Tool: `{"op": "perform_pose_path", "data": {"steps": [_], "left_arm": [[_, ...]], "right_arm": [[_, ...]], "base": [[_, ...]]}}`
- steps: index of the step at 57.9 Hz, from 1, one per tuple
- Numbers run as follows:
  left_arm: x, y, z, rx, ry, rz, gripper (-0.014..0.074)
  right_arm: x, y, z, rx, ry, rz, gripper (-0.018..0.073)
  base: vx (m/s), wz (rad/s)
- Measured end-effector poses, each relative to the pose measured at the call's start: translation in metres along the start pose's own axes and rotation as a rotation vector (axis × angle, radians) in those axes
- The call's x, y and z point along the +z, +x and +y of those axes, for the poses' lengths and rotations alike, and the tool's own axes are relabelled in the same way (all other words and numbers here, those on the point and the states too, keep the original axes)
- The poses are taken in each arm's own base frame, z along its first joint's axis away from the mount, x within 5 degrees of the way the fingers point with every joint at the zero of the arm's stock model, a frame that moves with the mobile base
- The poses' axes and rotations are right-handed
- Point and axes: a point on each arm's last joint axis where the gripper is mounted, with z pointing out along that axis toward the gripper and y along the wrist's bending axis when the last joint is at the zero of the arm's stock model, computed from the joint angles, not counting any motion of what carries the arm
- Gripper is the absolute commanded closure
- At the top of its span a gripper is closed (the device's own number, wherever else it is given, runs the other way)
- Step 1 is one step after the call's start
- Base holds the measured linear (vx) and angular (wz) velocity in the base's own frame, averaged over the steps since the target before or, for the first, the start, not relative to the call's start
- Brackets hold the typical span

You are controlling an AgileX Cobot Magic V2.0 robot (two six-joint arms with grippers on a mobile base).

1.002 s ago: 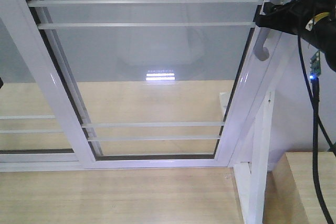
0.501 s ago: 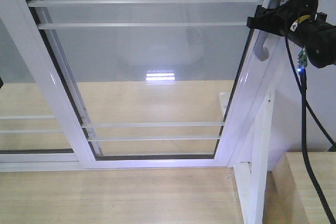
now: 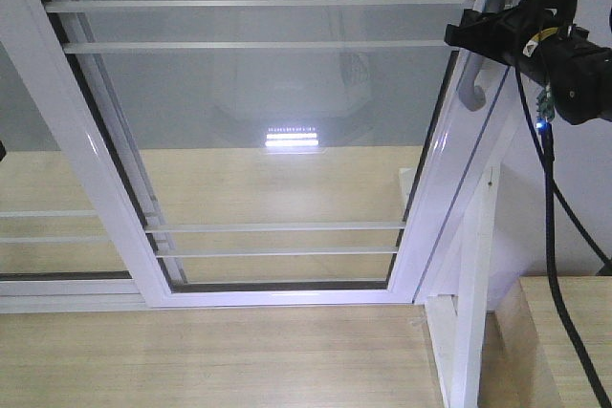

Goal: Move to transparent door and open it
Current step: 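Grasp the grey handle with the right gripper and slide the door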

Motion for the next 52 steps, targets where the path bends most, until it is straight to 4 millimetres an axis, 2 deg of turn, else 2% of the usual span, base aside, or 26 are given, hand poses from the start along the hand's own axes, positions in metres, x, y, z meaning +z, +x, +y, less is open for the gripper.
{"op": "perform_pose_path", "data": {"steps": [13, 27, 45, 52], "left_arm": [[0.000, 0.000, 0.000, 0.000, 0.000, 0.001, 0.0145], [0.000, 0.002, 0.000, 0.000, -0.002, 0.017, 0.0145], [0.000, 0.003, 0.000, 0.000, -0.004, 0.036, 0.0145], [0.000, 0.003, 0.000, 0.000, -0.004, 0.037, 0.0145]], "right_arm": [[0.006, -0.003, 0.017, -0.002, -0.035, -0.003, 0.0220], [0.012, -0.007, 0.044, -0.031, -0.099, -0.021, 0.0220], [0.010, -0.010, 0.080, -0.053, -0.194, -0.068, 0.0220], [0.008, -0.009, 0.088, -0.066, -0.214, -0.071, 0.0220]], "base": [[0.00, 0.00], [0.00, 0.00], [0.00, 0.00], [0.00, 0.00]]}}
